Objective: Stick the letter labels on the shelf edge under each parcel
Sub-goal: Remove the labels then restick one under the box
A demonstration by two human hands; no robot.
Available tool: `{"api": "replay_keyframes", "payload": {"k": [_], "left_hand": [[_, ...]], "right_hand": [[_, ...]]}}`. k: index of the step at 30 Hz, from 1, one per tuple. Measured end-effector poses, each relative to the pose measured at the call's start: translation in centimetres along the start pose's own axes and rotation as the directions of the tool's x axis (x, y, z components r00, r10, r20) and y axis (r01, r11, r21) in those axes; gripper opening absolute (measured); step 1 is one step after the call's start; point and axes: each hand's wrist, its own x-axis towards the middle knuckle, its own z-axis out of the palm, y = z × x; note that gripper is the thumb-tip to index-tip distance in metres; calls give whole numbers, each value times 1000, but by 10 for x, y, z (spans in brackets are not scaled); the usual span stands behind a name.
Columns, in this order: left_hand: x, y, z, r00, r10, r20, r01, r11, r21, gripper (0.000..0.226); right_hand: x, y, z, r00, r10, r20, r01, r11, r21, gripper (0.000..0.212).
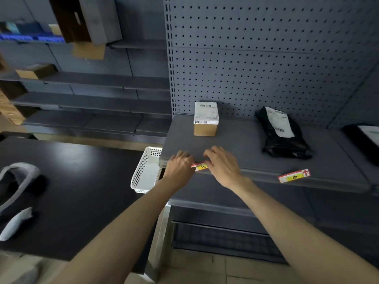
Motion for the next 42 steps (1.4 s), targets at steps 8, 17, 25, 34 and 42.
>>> {"api": "replay_keyframes", "payload": {"k": [8, 17, 25, 34, 42], "left_hand": [[11, -12, 7, 976, 216, -26, -213, 973, 87, 18], [15, -26, -3, 956, 289, -51, -284, 955, 90, 16], [12, -23, 1, 981, 185, -64, -181, 981, 64, 13], [13, -2, -11, 975, 196, -103, -190, 980, 61, 5], [34, 133, 17, 956, 264, -129, -274, 959, -71, 13]], "right_hand": [[-1, 9, 9, 1000, -18, -26, 18, 1000, -9, 14], [-7, 4, 24, 1000, 8, -17, -8, 1000, 17, 13], [-6, -2, 24, 999, -2, 41, 6, 996, -94, 5], [-33, 42, -8, 995, 36, -92, -32, 999, 41, 13], [-88, 156, -65, 984, 161, -76, -167, 983, -78, 14]]}}
